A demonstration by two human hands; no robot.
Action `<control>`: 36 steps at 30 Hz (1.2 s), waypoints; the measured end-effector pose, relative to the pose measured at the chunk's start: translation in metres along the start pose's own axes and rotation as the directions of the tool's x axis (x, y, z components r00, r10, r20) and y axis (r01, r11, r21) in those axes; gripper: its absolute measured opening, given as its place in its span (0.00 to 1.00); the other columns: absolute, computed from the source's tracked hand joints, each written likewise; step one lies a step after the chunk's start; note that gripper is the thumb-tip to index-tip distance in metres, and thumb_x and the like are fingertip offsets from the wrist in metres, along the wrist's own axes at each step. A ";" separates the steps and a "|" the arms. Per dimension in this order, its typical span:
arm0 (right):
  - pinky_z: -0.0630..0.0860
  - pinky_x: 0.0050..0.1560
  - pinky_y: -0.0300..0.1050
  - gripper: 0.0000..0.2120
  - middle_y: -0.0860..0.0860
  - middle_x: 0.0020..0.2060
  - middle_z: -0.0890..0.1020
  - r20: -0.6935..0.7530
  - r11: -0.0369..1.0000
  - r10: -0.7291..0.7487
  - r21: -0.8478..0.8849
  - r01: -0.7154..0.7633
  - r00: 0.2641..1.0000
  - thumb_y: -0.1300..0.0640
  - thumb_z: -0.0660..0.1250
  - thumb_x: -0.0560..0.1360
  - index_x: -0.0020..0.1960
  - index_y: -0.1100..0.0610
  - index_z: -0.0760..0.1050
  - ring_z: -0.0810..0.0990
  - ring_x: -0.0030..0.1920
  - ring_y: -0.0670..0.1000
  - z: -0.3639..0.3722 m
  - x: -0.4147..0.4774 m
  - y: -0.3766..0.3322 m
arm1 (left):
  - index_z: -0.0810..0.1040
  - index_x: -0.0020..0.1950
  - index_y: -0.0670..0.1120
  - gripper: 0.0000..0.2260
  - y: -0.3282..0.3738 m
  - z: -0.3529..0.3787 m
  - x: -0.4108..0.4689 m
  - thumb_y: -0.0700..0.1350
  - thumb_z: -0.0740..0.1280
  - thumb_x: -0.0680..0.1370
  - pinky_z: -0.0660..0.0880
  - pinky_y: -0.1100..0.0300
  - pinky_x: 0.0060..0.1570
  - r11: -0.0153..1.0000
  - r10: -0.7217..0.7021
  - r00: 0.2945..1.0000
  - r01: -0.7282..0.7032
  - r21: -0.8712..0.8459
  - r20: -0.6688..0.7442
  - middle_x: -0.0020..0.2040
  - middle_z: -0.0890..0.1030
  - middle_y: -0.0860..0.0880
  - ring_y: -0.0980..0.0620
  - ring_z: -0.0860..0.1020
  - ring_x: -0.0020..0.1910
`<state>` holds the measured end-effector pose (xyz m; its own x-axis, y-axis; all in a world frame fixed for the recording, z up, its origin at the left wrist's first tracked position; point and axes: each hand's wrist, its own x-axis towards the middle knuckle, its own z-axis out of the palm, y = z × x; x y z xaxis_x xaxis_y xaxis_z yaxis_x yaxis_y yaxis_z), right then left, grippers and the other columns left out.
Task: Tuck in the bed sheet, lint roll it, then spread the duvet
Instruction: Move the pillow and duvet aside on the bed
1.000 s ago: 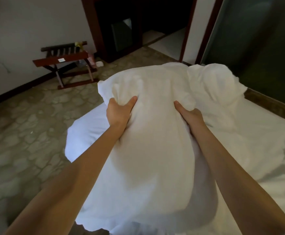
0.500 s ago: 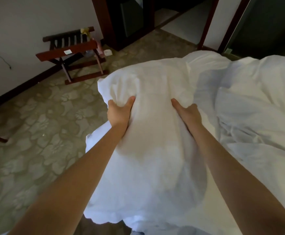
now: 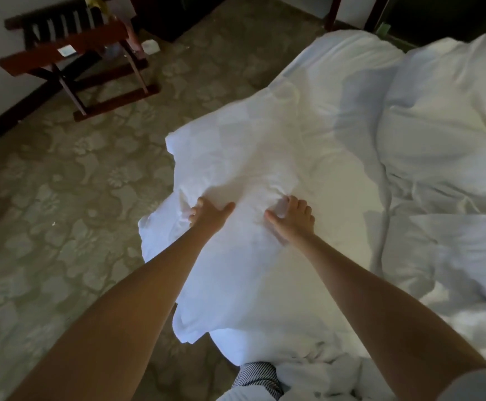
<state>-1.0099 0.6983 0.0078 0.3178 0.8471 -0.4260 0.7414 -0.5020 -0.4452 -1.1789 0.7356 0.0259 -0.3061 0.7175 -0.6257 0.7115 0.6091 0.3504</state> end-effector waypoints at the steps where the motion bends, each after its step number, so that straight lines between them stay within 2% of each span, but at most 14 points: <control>1: 0.62 0.64 0.50 0.31 0.57 0.65 0.67 0.016 1.000 -0.016 -0.004 0.016 1.000 0.44 0.63 0.75 0.71 0.58 0.60 0.65 0.66 0.58 -0.002 -0.001 0.002 | 0.52 0.74 0.39 0.38 0.003 -0.002 -0.001 0.61 0.63 0.76 0.64 0.46 0.64 1.000 -0.011 1.000 0.011 -0.018 -0.003 0.70 0.62 0.37 0.37 0.62 0.69; 2: 0.62 0.64 0.50 0.31 0.57 0.66 0.66 0.030 0.999 -0.040 -0.020 0.041 0.999 0.44 0.63 0.76 0.71 0.58 0.59 0.64 0.67 0.58 -0.005 -0.003 0.004 | 0.54 0.74 0.39 0.37 0.007 -0.004 -0.002 0.60 0.62 0.76 0.63 0.46 0.65 0.997 -0.025 0.999 0.024 -0.068 -0.020 0.71 0.62 0.37 0.37 0.62 0.69; 4: 0.62 0.64 0.49 0.30 0.56 0.68 0.65 0.051 0.991 -0.101 -0.086 0.105 0.994 0.44 0.60 0.77 0.73 0.58 0.57 0.64 0.68 0.57 -0.013 -0.008 0.010 | 0.59 0.72 0.40 0.30 0.017 -0.004 -0.007 0.56 0.62 0.78 0.62 0.47 0.66 0.952 -0.076 0.991 0.038 -0.304 -0.114 0.70 0.64 0.39 0.39 0.63 0.69; 6: 0.61 0.64 0.47 0.28 0.55 0.70 0.65 0.046 0.981 -0.149 -0.121 0.153 0.988 0.46 0.58 0.79 0.74 0.57 0.56 0.64 0.69 0.56 -0.024 -0.017 0.016 | 0.64 0.70 0.40 0.23 0.031 0.003 -0.022 0.49 0.62 0.79 0.64 0.49 0.67 0.879 -0.079 0.968 -0.045 -0.476 -0.237 0.69 0.68 0.40 0.41 0.65 0.68; 8: 0.61 0.65 0.47 0.27 0.55 0.71 0.65 0.025 0.978 -0.172 -0.116 0.174 0.985 0.48 0.57 0.80 0.75 0.57 0.56 0.64 0.69 0.56 -0.038 -0.027 0.023 | 0.65 0.69 0.40 0.21 0.048 0.016 -0.045 0.47 0.63 0.79 0.64 0.49 0.66 0.856 0.025 0.962 -0.161 -0.491 -0.270 0.68 0.69 0.40 0.41 0.66 0.68; 10: 0.60 0.65 0.47 0.26 0.55 0.70 0.66 -0.019 0.972 -0.211 -0.114 0.207 0.977 0.49 0.57 0.80 0.74 0.57 0.57 0.65 0.69 0.56 -0.055 -0.038 0.034 | 0.67 0.68 0.40 0.19 0.065 0.030 -0.070 0.46 0.62 0.79 0.67 0.51 0.64 0.828 0.135 0.960 -0.246 -0.504 -0.247 0.67 0.71 0.41 0.43 0.68 0.66; 13: 0.60 0.65 0.47 0.24 0.55 0.69 0.69 -0.108 0.977 -0.205 -0.074 0.198 0.973 0.50 0.56 0.81 0.73 0.58 0.60 0.67 0.68 0.56 -0.084 -0.056 0.060 | 0.72 0.62 0.40 0.13 0.085 0.047 -0.104 0.43 0.60 0.79 0.69 0.61 0.50 0.787 0.296 0.929 -0.370 -0.494 -0.224 0.59 0.76 0.44 0.46 0.75 0.57; 17: 0.62 0.64 0.46 0.21 0.56 0.66 0.73 -0.230 0.995 -0.092 0.018 0.099 0.969 0.52 0.58 0.80 0.70 0.59 0.65 0.70 0.66 0.56 -0.119 -0.088 0.107 | 0.74 0.57 0.40 0.10 0.108 0.071 -0.153 0.42 0.58 0.79 0.68 0.62 0.41 0.761 0.432 0.891 -0.445 -0.471 -0.143 0.49 0.76 0.48 0.50 0.73 0.45; 22: 0.66 0.60 0.45 0.18 0.56 0.59 0.78 -0.346 0.987 0.028 0.157 0.029 0.938 0.52 0.57 0.81 0.67 0.59 0.70 0.74 0.60 0.56 -0.160 -0.134 0.175 | 0.74 0.51 0.40 0.08 0.135 0.124 -0.220 0.44 0.59 0.79 0.65 0.65 0.32 0.742 0.584 0.812 -0.528 -0.413 0.012 0.45 0.75 0.48 0.50 0.72 0.43; 25: 0.69 0.56 0.47 0.16 0.55 0.54 0.79 -0.446 0.942 0.161 0.335 -0.002 0.881 0.53 0.58 0.80 0.63 0.59 0.72 0.76 0.56 0.55 -0.183 -0.168 0.221 | 0.74 0.51 0.40 0.09 0.147 0.164 -0.272 0.44 0.59 0.79 0.67 0.63 0.37 0.709 0.661 0.744 -0.574 -0.410 0.100 0.46 0.76 0.48 0.50 0.72 0.44; 26: 0.70 0.54 0.46 0.15 0.54 0.52 0.79 -0.478 0.905 0.239 0.426 -0.015 0.845 0.53 0.58 0.80 0.62 0.59 0.73 0.76 0.53 0.54 -0.189 -0.181 0.237 | 0.74 0.51 0.40 0.09 0.149 0.178 -0.290 0.45 0.60 0.80 0.67 0.62 0.39 0.699 0.678 0.724 -0.583 -0.415 0.126 0.46 0.76 0.48 0.51 0.73 0.44; 29: 0.69 0.47 0.42 0.14 0.50 0.46 0.77 -0.479 0.742 0.464 0.670 -0.031 0.745 0.55 0.56 0.80 0.58 0.60 0.73 0.74 0.45 0.50 -0.206 -0.220 0.291 | 0.72 0.48 0.42 0.07 0.153 0.224 -0.348 0.46 0.59 0.80 0.67 0.66 0.35 0.678 0.712 0.675 -0.588 -0.441 0.195 0.46 0.76 0.49 0.52 0.73 0.44; 32: 0.67 0.45 0.42 0.12 0.49 0.44 0.75 -0.475 0.708 0.534 0.704 -0.062 0.699 0.55 0.55 0.80 0.56 0.60 0.73 0.73 0.44 0.51 -0.220 -0.269 0.359 | 0.71 0.48 0.43 0.07 0.151 0.276 -0.414 0.46 0.60 0.80 0.69 0.63 0.40 0.666 0.730 0.637 -0.580 -0.469 0.250 0.47 0.76 0.47 0.51 0.73 0.45; 36: 0.68 0.44 0.42 0.13 0.50 0.45 0.76 -0.415 0.696 0.578 0.700 -0.159 0.703 0.55 0.56 0.79 0.58 0.60 0.73 0.74 0.44 0.51 -0.231 -0.338 0.445 | 0.72 0.47 0.42 0.07 0.140 0.343 -0.493 0.46 0.60 0.79 0.69 0.58 0.44 0.689 0.718 0.607 -0.556 -0.464 0.340 0.47 0.77 0.47 0.49 0.74 0.45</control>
<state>-0.6506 0.2289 0.1354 0.8971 0.3775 -0.2297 0.0522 -0.6066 -0.7933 -0.7113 0.3512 0.1443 0.5403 0.7582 -0.3650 0.3671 0.1779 0.9130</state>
